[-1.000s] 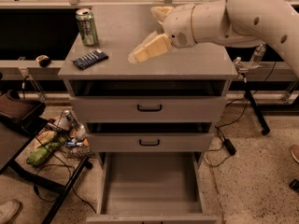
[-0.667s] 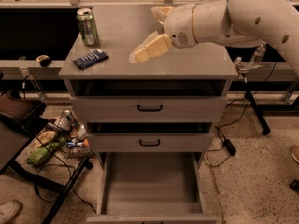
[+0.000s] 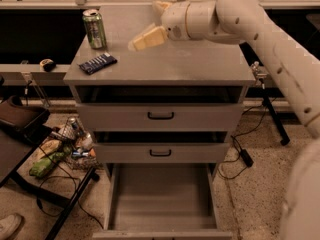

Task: Place green can into bottom drawer

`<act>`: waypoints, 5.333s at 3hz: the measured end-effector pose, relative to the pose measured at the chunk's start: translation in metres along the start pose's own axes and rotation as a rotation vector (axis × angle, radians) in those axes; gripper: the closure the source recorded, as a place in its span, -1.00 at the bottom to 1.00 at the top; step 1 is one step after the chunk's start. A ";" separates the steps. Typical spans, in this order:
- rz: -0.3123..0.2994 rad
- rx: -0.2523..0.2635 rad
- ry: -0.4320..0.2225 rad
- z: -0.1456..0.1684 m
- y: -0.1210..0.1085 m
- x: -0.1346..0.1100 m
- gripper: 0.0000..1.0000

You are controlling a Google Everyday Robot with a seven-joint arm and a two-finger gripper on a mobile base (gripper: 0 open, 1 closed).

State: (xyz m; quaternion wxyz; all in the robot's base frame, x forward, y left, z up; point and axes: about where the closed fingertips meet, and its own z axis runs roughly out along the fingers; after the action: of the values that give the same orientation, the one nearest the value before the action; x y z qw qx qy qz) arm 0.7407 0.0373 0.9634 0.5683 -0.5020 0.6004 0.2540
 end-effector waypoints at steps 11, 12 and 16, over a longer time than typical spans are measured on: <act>0.114 0.163 -0.087 0.186 -0.035 -0.039 1.00; 0.082 0.298 -0.202 0.092 -0.033 -0.122 1.00; 0.487 0.213 -0.121 -0.008 0.205 -0.044 1.00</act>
Offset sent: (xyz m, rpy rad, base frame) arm 0.1738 0.1020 -0.0627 0.0734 0.1188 -0.2442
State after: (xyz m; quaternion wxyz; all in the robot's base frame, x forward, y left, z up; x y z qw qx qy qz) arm 0.5479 0.1188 0.9521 0.5749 -0.2640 0.6918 0.3480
